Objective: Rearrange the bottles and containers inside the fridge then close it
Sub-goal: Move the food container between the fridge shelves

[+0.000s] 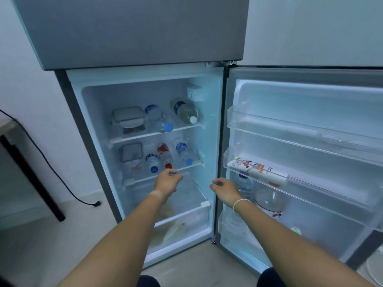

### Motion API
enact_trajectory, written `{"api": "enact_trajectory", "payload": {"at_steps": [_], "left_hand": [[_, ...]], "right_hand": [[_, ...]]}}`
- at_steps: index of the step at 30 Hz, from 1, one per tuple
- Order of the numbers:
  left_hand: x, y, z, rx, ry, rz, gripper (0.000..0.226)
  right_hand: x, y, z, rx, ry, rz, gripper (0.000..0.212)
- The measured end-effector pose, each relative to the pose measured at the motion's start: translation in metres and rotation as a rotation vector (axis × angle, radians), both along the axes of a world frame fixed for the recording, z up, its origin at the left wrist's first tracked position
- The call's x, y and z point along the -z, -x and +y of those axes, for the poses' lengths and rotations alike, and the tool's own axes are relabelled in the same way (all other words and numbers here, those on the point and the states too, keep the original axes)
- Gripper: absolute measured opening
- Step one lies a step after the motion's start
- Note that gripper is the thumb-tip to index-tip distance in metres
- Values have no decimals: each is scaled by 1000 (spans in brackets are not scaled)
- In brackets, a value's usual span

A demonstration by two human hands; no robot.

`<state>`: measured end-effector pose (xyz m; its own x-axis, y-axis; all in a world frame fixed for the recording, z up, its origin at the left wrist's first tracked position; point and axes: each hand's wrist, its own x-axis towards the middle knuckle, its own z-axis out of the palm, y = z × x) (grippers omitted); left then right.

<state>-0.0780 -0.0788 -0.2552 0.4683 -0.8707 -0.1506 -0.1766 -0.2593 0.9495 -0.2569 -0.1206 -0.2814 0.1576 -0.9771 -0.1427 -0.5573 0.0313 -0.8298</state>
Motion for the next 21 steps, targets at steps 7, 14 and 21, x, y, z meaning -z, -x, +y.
{"api": "enact_trajectory", "payload": {"at_steps": [7, 14, 21], "left_hand": [[-17, -25, -9, -54, 54, -42, 31], [-34, -40, -29, -75, 67, -15, 36], [-51, -48, -52, -95, 95, 40, 25]], "right_hand": [[-13, -18, -12, -39, 4, -2, 35], [-27, -34, -33, -61, 22, -6, 35], [-39, -48, -55, -83, 26, -41, 33]]}}
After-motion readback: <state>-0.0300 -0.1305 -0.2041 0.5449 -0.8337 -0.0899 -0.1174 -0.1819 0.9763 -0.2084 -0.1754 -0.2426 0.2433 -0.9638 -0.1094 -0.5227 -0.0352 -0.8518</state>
